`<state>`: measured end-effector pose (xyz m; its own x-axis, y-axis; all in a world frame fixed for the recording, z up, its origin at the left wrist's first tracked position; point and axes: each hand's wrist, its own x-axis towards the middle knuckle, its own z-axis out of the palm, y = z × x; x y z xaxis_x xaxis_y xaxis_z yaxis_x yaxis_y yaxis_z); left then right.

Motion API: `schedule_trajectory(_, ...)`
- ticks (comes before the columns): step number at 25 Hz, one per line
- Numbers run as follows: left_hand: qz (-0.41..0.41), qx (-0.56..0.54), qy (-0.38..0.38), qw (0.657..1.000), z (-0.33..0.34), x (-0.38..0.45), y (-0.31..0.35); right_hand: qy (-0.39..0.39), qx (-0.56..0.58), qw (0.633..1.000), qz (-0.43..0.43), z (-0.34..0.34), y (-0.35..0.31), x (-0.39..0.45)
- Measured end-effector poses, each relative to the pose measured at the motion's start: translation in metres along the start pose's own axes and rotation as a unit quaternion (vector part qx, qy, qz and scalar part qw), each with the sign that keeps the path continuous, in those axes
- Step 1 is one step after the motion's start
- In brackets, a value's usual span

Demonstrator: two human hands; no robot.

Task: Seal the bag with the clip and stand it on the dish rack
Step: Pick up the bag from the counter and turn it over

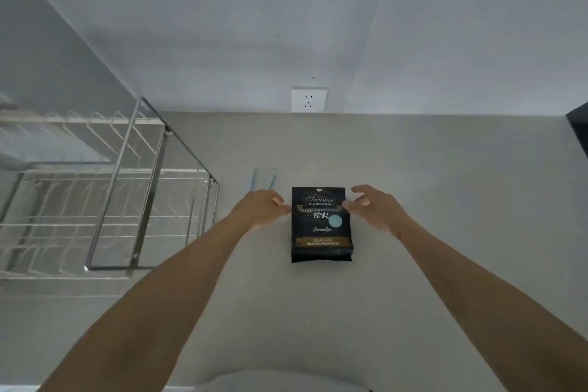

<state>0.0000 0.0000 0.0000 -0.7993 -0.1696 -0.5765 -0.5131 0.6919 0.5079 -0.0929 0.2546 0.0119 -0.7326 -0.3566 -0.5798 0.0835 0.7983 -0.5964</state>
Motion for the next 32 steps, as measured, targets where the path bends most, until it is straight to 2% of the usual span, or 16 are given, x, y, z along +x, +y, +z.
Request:
schedule_trajectory(4, -0.007, -0.069, -0.006, 0.998, 0.004, 0.013, 0.006, -0.043, 0.024, 0.999, 0.014, 0.006, -0.009, 0.022)
schedule_trajectory(11, -0.028, -0.188, 0.012, 0.982, 0.013, 0.018, 0.013, -0.013, 0.139, 0.99, 0.016, 0.014, -0.006, 0.029)
schedule_trajectory(17, 0.006, -0.244, 0.031, 0.969, 0.016, -0.014, 0.016, 0.009, 0.173, 0.984, -0.032, 0.017, 0.002, -0.002)
schedule_trajectory(20, 0.048, -0.241, 0.05, 0.968, 0.023, -0.042, 0.016, 0.024, 0.185, 0.981, -0.05, 0.021, 0.005, -0.029)
schedule_trajectory(25, 0.094, -0.213, 0.091, 0.968, 0.044, -0.088, 0.007, 0.062, 0.116, 0.985, -0.109, 0.033, 0.012, -0.079)
schedule_trajectory(32, 0.167, -0.134, 0.14, 0.967, 0.066, -0.132, -0.016, 0.127, 0.084, 0.97, -0.189, 0.069, 0.025, -0.135)
